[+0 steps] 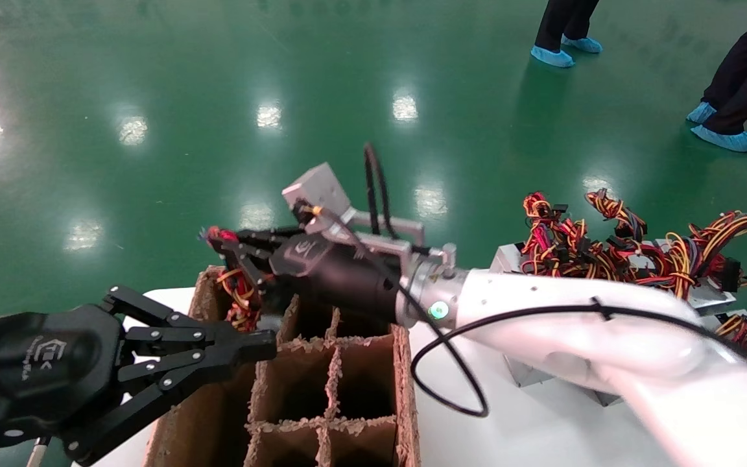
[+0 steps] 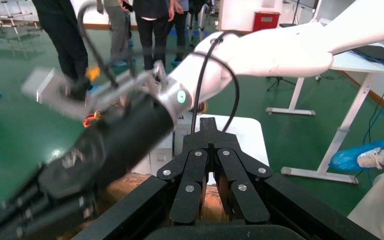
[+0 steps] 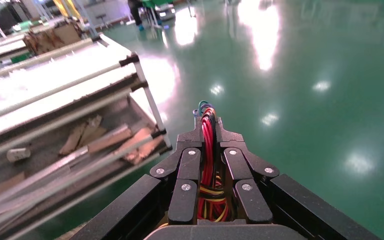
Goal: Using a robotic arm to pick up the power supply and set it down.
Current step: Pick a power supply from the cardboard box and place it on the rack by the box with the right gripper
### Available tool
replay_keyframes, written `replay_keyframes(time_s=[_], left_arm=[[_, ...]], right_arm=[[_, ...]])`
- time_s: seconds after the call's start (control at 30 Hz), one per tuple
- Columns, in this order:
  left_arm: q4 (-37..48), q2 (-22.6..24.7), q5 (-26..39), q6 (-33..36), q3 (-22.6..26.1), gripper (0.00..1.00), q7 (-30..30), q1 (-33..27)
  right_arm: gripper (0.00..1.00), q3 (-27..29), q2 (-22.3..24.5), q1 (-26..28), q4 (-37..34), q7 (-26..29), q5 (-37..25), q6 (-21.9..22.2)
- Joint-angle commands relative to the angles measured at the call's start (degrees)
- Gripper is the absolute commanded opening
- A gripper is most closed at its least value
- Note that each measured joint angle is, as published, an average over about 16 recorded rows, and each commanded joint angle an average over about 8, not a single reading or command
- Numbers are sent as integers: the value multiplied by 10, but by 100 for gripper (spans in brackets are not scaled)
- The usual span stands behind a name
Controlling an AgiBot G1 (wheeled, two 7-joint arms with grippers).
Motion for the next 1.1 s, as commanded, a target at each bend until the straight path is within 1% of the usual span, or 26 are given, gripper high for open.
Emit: replay_keyframes(time_s=[0.03,0.2,0.33,0.47,0.7,0.9,1.1], left_arm=[[0,0,0,0,0,0,0,0],[0,0,0,0,0,0,0,0],[0,0,0,0,0,0,0,0],[0,0,0,0,0,0,0,0],[0,0,0,0,0,0,0,0],[0,0,0,0,0,0,0,0],[0,0,0,0,0,0,0,0]], right_arm=[[0,7,11,2,14,5,8,-3],[0,31,39,15,52,20,32,-7],[0,52,59,25,84,33,51,-1],[0,72,76,35,107,48,65,15],[0,106,113,57,128,71,80,52],[0,139,170,68,138,84,88,76],[0,159,244,66,142,98,90,78]])
